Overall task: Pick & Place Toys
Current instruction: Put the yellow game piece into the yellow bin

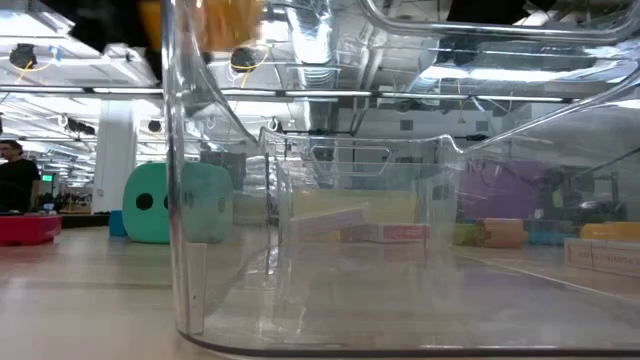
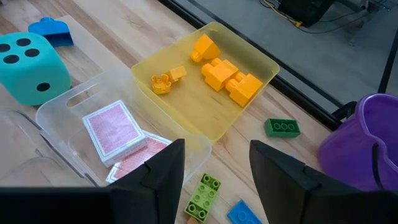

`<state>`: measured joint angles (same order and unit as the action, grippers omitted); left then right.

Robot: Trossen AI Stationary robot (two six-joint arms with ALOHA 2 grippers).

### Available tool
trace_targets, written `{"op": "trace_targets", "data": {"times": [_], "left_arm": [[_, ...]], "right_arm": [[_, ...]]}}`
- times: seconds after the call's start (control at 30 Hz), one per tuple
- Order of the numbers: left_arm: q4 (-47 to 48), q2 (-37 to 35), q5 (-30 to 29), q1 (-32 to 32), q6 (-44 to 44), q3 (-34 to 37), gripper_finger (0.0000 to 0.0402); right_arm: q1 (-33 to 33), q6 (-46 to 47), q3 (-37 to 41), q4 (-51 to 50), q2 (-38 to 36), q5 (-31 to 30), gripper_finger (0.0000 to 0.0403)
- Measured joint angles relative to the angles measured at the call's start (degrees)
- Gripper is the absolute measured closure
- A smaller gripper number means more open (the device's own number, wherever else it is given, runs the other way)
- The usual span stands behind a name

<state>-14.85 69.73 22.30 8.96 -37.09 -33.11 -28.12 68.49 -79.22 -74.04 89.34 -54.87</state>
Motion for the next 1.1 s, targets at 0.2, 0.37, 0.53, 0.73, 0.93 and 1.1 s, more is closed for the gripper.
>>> {"op": "trace_targets", "data": {"times": [0.2,0.37,0.53,0.73,0.93,1.1], "left_arm": [[2.5,0.0,2.2,-14.7,18.4,-4.9,0.0277],[4.8,1.8,2.2,-27.8,28.7,-10.8,0.0277],[7.0,8.6,5.4,-37.0,36.4,-20.4,0.0277],[25.3,21.7,4.2,-40.1,54.7,-36.9,0.0277],[38.9,32.9,-6.1,-40.2,71.3,-49.6,0.0277],[42.1,37.8,-12.1,-39.0,85.0,-53.9,0.0277]], "right_arm": [[0.0,0.0,0.0,0.1,0.0,0.0,0.023],[0.0,0.0,0.0,0.1,0.0,-0.1,0.023],[0.1,-0.1,0.0,0.0,0.0,-0.3,0.023],[0.1,-0.1,0.0,-0.1,0.0,-0.4,0.023],[0.1,-0.8,0.0,-0.2,0.0,-0.4,0.023],[0.1,-1.0,0.0,-0.1,0.0,-0.5,0.023]]}}
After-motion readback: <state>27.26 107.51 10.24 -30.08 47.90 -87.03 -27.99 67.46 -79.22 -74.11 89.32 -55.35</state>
